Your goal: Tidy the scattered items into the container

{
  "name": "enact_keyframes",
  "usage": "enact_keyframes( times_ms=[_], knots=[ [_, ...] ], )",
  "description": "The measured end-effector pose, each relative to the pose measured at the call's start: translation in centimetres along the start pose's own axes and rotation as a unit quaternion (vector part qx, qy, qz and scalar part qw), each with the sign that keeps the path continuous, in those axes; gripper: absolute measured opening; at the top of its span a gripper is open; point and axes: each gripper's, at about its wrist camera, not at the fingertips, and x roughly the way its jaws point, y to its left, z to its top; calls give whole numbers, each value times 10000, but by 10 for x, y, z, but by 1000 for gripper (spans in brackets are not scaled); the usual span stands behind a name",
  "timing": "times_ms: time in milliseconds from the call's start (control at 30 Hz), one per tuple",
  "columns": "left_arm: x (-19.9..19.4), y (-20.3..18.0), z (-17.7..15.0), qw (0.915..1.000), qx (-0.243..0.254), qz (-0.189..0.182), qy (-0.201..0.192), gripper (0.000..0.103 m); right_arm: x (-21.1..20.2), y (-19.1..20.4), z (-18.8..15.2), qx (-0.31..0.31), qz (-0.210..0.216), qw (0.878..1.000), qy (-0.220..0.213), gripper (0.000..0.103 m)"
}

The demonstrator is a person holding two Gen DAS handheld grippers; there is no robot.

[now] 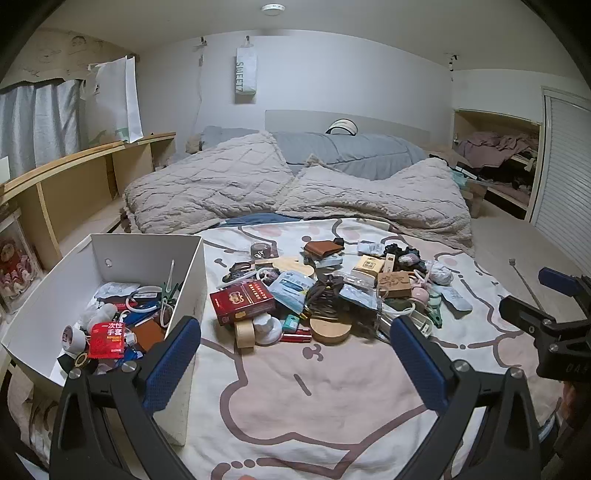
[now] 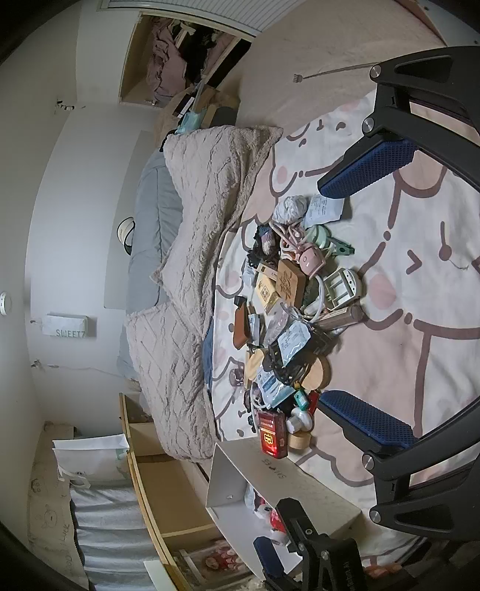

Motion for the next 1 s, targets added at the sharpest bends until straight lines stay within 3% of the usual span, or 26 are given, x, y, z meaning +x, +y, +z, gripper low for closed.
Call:
enact_keyframes(
  times_ms=[1000],
  knots=[
    [0, 0, -2, 10000, -2, 3, 1, 103, 3, 3, -4, -14, 6, 10000, 50, 103]
  ],
)
